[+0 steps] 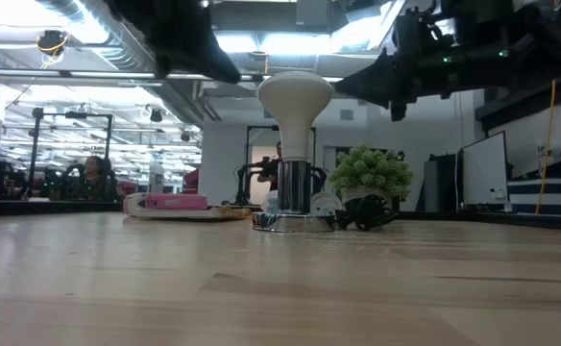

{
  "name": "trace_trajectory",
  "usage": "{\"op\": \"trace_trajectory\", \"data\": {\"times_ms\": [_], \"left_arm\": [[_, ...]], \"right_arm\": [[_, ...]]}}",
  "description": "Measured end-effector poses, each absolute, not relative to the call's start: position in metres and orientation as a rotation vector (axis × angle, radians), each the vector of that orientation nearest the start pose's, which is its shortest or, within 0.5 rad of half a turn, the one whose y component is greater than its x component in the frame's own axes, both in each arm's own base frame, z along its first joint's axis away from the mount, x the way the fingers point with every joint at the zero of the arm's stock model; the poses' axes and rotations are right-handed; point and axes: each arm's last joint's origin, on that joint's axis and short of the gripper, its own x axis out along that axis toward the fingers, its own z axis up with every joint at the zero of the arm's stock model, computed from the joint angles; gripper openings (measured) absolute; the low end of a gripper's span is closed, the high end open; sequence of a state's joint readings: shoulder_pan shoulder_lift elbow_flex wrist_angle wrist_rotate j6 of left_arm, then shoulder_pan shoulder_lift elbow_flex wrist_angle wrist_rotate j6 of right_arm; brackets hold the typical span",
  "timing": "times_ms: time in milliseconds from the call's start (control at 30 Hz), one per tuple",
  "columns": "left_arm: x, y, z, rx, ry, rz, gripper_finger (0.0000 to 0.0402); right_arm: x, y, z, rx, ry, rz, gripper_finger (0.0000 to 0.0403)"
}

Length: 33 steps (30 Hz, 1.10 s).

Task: Screw lightbulb
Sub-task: Insert the lightbulb into the silver lamp socket

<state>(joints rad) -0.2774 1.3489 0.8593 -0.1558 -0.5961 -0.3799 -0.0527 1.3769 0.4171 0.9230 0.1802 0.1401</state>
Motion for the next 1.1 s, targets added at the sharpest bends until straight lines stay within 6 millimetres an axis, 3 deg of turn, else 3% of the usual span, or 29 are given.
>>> {"op": "trace_trajectory", "data": {"times_ms": [267,400,633,833,967,1100], "left_arm": [[0.232,-0.065,0.252,-0.121,0.563,0.603,0.0005],[0.210,-0.073,0.252,-0.116,0.488,0.709,0.0005],[0.177,-0.074,0.198,-0.270,0.246,0.781,0.0005],[0.172,-0.065,0.165,-0.395,0.084,0.746,0.0005],[0.173,-0.051,0.165,-0.356,-0.003,0.682,0.0005],[0.171,-0.031,0.174,-0.209,-0.119,0.400,0.0005]], "right_arm": [[0.258,-0.033,0.201,0.141,0.000,-0.084,0.0017],[0.255,-0.040,0.207,0.160,-0.013,-0.004,0.0017],[0.249,-0.045,0.216,0.173,-0.044,0.035,0.0017],[0.249,-0.049,0.215,0.177,-0.050,-0.105,0.0017],[0.248,-0.052,0.213,0.177,-0.033,-0.221,0.0017],[0.248,-0.052,0.211,0.179,-0.012,-0.227,0.0017]]}}
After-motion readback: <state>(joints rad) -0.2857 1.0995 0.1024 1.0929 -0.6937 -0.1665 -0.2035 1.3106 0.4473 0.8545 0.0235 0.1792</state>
